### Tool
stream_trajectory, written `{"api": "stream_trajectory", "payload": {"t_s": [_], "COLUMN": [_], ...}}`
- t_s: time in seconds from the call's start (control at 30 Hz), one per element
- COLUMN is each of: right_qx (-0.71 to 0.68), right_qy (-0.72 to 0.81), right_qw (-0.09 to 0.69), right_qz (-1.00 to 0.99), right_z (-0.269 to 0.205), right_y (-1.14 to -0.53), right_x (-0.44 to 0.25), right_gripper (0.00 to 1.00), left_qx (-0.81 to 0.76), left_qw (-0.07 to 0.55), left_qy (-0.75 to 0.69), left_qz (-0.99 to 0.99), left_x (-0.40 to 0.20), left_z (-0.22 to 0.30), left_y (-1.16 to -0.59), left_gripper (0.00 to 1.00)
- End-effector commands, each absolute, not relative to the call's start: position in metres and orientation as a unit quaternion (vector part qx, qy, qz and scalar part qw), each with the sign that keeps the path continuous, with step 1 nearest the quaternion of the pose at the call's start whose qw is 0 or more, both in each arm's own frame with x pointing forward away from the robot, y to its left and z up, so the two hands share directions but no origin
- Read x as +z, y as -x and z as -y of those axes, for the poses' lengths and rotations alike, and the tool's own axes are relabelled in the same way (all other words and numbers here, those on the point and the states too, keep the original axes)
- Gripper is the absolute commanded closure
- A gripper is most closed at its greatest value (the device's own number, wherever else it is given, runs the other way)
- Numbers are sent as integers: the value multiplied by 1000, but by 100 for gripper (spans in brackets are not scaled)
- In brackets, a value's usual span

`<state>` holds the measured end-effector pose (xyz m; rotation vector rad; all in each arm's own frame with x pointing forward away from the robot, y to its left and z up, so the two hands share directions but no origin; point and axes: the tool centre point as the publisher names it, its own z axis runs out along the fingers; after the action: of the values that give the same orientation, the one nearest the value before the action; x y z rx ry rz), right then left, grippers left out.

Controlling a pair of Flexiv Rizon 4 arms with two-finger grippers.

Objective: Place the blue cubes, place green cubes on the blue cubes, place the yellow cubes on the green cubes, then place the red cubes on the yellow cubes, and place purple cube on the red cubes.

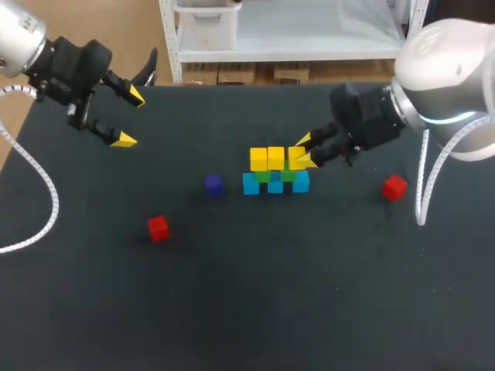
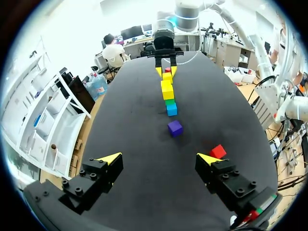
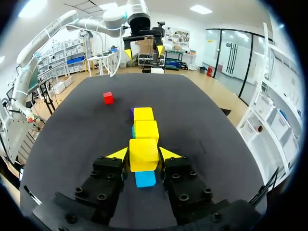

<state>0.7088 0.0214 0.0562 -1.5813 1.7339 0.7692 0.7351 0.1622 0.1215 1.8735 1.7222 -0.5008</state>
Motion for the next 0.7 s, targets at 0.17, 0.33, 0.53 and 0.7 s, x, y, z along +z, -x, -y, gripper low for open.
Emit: {"api": "stream_trajectory", "payload": {"t_s": [0.17,0.33,0.53,0.7], "right_qx": [296,297,299,299], "right_qy": [604,604,604,603], "right_qw": [328,329,329,329], "right_qz": [-663,-663,-662,-663], "right_z": [-24,-27,-29,-29], "right_y": [-713,-715,-716,-717], "right_x": [53,52,50,50], "right_gripper": [100,100,100,100], "left_qx": [-186,-186,-186,-186], "left_qw": [272,272,272,272], "left_qy": [-696,-696,-696,-696], "left_qz": [-638,-638,-638,-638], "left_x": [121,121,121,121], "left_z": [-163,-163,-163,-163], "left_y": [-735,-735,-735,-735], "left_gripper": [0,0,0,0]}}
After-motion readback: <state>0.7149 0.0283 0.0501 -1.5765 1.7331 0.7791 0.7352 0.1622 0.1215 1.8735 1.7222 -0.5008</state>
